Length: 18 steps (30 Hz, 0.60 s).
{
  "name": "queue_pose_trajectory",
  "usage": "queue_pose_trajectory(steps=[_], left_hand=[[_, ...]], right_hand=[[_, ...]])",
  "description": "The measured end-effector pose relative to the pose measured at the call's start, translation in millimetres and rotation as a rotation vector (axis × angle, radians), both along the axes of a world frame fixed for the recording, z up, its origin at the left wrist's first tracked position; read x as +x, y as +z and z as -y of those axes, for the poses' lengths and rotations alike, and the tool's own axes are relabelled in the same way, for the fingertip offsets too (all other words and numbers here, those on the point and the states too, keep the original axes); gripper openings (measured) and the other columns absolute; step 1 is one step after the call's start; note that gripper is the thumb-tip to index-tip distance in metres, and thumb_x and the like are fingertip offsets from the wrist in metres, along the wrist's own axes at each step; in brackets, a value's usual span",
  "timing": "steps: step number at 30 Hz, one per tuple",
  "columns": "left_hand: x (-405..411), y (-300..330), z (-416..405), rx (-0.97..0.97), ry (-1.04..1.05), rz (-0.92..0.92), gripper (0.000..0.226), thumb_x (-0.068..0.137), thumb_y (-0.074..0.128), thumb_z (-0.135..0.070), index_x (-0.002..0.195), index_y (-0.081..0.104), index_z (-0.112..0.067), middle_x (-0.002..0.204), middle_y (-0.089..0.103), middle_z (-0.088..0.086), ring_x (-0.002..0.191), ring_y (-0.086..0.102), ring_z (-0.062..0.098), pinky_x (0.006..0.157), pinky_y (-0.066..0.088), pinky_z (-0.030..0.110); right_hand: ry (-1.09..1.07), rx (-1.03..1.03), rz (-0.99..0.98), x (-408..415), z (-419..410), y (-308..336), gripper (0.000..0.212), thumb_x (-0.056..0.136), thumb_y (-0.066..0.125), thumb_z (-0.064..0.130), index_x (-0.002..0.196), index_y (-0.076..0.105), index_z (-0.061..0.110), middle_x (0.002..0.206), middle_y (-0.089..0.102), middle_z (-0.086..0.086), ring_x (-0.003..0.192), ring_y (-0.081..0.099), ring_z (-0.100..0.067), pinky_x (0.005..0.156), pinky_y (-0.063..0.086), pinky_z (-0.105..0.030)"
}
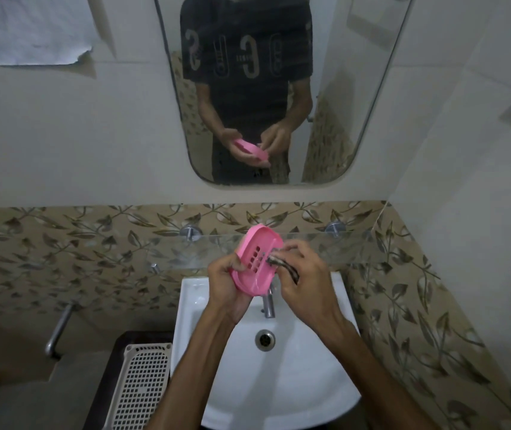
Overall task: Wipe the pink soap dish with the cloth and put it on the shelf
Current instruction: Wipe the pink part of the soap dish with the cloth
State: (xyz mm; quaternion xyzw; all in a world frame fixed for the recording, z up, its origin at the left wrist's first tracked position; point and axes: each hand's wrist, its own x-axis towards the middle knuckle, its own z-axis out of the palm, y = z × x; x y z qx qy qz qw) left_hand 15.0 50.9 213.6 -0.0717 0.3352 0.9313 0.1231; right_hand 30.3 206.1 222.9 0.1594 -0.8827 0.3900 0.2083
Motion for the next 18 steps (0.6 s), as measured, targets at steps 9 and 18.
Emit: queue_pose_trajectory(steps=[9,18], left_hand=[[0.5,11.8,-7.4,0.053,0.063,0.036,0.045,0.051,0.048,-0.006,0.084,0.077,0.002,0.089,0.066,0.019,0.075,0.065,0.03,0.066,0.055,0.033],[-2.1,10.9,-7.0,0.084,0.034,0.048,0.052,0.054,0.045,-0.004,0.098,0.069,0.011,0.089,0.065,0.024,0.07,0.067,0.033,0.056,0.058,0.031]], right_hand=[[0.023,-0.089,-0.049,7.5,8.6,13.2,0.029,0.079,0.08,-0.002,0.101,0.081,0.018,0.098,0.08,0.004,0.09,0.072,-0.004,0.086,0.059,-0.019],[0.119,-0.025,-0.013,12.6,13.3,5.8,0.028,0.079,0.081,0.001,0.1,0.081,0.02,0.097,0.08,0.008,0.089,0.071,-0.001,0.083,0.06,-0.021]])
